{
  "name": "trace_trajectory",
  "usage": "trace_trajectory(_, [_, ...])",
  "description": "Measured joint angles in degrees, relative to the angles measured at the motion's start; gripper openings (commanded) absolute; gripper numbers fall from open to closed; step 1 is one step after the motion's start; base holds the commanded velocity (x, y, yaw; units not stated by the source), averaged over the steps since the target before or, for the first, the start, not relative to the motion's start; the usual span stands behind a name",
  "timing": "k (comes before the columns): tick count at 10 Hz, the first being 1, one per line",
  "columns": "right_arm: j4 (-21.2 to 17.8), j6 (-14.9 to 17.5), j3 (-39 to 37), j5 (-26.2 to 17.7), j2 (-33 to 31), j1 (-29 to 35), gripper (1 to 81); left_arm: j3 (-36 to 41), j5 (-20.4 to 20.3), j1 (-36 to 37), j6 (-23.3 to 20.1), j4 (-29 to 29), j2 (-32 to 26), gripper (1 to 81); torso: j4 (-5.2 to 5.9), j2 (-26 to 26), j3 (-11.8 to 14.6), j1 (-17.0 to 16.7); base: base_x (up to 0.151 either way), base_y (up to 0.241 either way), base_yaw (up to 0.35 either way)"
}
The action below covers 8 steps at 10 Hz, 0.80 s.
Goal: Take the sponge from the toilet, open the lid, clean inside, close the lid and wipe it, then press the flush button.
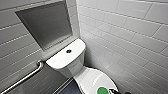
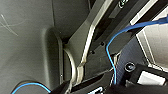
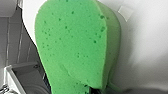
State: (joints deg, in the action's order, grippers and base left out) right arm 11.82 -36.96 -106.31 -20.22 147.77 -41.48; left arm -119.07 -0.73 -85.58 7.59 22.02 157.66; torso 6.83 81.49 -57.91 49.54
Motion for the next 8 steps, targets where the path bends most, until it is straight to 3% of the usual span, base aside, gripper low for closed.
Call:
trace_trajectory(5, [0.4,-1.7,10.9,-0.3,-13.8,-1.5,1.0,0.0,0.0,0.0,0.0,0.0,0.0,81.1,0.00,0.0,0.0,0.0,0.000,0.000,0.000])
trace_trajectory(8, [1.3,-2.0,12.1,0.3,-18.7,-8.2,1.0,0.0,-0.3,0.4,0.0,-0.1,-0.3,81.1,0.00,0.0,0.0,0.0,0.000,0.000,0.000])
